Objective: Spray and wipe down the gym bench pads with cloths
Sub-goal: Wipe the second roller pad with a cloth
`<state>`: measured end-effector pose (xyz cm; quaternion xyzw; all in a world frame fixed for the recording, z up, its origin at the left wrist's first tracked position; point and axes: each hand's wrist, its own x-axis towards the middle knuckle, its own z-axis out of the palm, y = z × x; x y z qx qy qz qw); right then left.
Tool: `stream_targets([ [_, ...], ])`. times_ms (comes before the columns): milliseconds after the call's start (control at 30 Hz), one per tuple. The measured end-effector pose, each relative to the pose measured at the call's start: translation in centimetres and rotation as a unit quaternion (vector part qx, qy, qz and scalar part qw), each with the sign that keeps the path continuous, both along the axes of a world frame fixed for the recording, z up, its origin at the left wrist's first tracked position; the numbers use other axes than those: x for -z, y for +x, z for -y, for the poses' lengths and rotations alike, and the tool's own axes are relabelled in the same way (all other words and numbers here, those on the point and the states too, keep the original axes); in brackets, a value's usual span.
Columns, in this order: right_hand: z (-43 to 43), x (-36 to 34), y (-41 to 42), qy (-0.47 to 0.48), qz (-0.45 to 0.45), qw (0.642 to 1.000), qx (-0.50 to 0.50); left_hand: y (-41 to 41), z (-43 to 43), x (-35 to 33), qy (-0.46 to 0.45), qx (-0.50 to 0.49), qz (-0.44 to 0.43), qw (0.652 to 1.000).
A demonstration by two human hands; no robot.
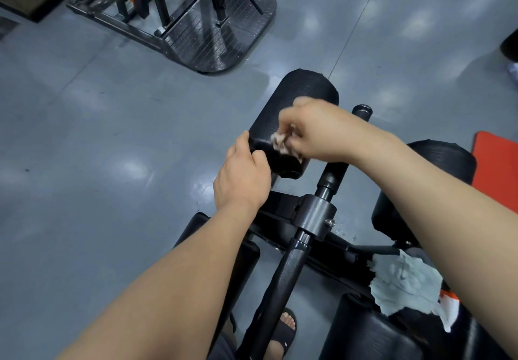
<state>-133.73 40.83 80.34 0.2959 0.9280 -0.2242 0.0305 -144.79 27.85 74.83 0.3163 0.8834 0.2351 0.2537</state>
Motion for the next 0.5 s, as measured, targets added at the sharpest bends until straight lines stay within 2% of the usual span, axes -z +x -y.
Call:
stream_targets([
  [67,-0.9,0.2,-0.5,0.026,-0.018,0.998,0.056,0.1,0.0,0.0,0.001,-0.003,0.005,1.000],
  [133,-0.9,0.5,-0.6,0.039,-0.005,0.997,0.071,0.2,0.0,-0.1,0.001,-0.004,0.005,1.000],
  [333,1.5,0.9,0.3,0.007,0.049,0.998,-0.049,0.0,0.1,0.1,-0.006,-0.003,0.000,1.000],
  [433,0.2,0.9,0.0,0.017,0.008,0.999,-0.030,0.1,0.0,0.1,-0.007,-0.001,0.002,1.000],
  [500,-0.8,1.0,-0.5,0.032,-0.035,0.999,0.018,0.1,0.0,0.2,-0.006,-0.003,0.003,1.000],
])
